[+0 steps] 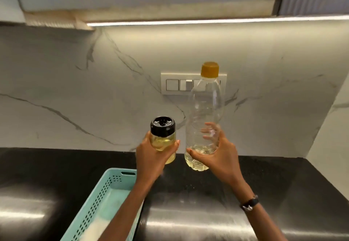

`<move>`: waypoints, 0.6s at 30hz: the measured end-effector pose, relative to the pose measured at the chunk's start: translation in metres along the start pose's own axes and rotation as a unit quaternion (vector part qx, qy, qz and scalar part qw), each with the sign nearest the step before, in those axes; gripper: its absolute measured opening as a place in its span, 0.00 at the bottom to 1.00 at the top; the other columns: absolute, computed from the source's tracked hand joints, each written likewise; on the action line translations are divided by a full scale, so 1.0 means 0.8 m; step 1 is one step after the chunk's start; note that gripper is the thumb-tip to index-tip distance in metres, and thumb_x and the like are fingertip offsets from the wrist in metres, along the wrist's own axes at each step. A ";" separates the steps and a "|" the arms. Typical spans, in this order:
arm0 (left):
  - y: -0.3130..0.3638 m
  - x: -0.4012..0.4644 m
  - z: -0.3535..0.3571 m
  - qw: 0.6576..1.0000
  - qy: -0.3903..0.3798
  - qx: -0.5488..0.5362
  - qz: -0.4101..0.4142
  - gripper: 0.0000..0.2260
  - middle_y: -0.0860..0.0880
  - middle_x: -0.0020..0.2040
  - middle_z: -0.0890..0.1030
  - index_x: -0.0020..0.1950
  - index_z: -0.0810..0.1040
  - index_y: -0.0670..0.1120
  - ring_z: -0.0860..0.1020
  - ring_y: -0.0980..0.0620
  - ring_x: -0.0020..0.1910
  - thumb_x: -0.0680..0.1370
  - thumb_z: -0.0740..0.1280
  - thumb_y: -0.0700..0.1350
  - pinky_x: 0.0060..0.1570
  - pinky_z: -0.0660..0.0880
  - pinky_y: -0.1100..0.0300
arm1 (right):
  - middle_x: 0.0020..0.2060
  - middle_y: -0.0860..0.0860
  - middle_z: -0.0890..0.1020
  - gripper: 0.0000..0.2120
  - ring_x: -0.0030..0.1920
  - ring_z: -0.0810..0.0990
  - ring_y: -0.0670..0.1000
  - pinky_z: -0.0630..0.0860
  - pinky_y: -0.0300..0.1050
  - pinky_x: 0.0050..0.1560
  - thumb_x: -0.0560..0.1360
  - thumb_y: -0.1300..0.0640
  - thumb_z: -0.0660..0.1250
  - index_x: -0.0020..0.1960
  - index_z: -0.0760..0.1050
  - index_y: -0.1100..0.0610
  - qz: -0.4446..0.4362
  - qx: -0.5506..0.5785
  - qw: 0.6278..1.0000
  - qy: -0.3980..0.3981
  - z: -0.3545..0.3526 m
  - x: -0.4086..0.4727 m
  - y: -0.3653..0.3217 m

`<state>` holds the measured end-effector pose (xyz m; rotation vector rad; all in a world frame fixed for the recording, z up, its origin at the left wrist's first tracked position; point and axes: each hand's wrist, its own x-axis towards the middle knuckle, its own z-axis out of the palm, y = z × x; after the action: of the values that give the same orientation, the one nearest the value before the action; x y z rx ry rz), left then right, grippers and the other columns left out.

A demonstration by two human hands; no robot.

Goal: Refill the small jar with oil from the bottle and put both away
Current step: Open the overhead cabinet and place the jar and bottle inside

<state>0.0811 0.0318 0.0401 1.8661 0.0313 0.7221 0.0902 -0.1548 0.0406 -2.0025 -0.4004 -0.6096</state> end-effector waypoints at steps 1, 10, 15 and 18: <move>0.023 0.004 -0.013 1.000 -0.004 0.001 0.015 0.22 0.59 0.43 0.80 0.51 0.75 0.56 0.80 0.61 0.43 0.62 0.77 0.58 0.42 0.75 0.67 | 0.54 0.38 0.79 0.41 0.53 0.79 0.38 0.81 0.44 0.50 0.58 0.33 0.75 0.66 0.66 0.45 -0.013 -0.004 1.000 0.002 -0.009 0.005 -0.021; 0.201 0.050 -0.102 0.995 -0.049 -0.036 0.082 0.18 0.59 0.41 0.83 0.46 0.79 0.56 0.82 0.62 0.39 0.62 0.75 0.62 0.40 0.75 0.68 | 0.49 0.38 0.82 0.39 0.48 0.81 0.38 0.80 0.43 0.52 0.55 0.28 0.72 0.61 0.70 0.44 -0.095 0.010 0.995 0.026 -0.095 0.068 -0.186; 0.292 0.094 -0.132 0.990 -0.071 -0.089 0.088 0.19 0.53 0.42 0.86 0.48 0.83 0.51 0.85 0.53 0.41 0.62 0.78 0.58 0.47 0.81 0.52 | 0.47 0.41 0.83 0.43 0.48 0.82 0.43 0.78 0.51 0.55 0.51 0.26 0.71 0.61 0.72 0.45 -0.110 -0.006 0.992 0.060 -0.133 0.123 -0.260; 0.340 0.118 -0.145 0.986 -0.084 -0.094 0.109 0.12 0.53 0.41 0.85 0.46 0.80 0.52 0.84 0.56 0.36 0.68 0.75 0.55 0.35 0.82 0.59 | 0.52 0.46 0.82 0.48 0.51 0.81 0.49 0.79 0.53 0.54 0.49 0.24 0.69 0.63 0.72 0.49 -0.131 -0.011 0.990 0.052 -0.147 0.156 -0.297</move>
<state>0.0174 0.0484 0.3433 1.7571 -0.3425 0.6885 0.0412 -0.1415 0.3289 -1.9447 -0.6004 -0.8800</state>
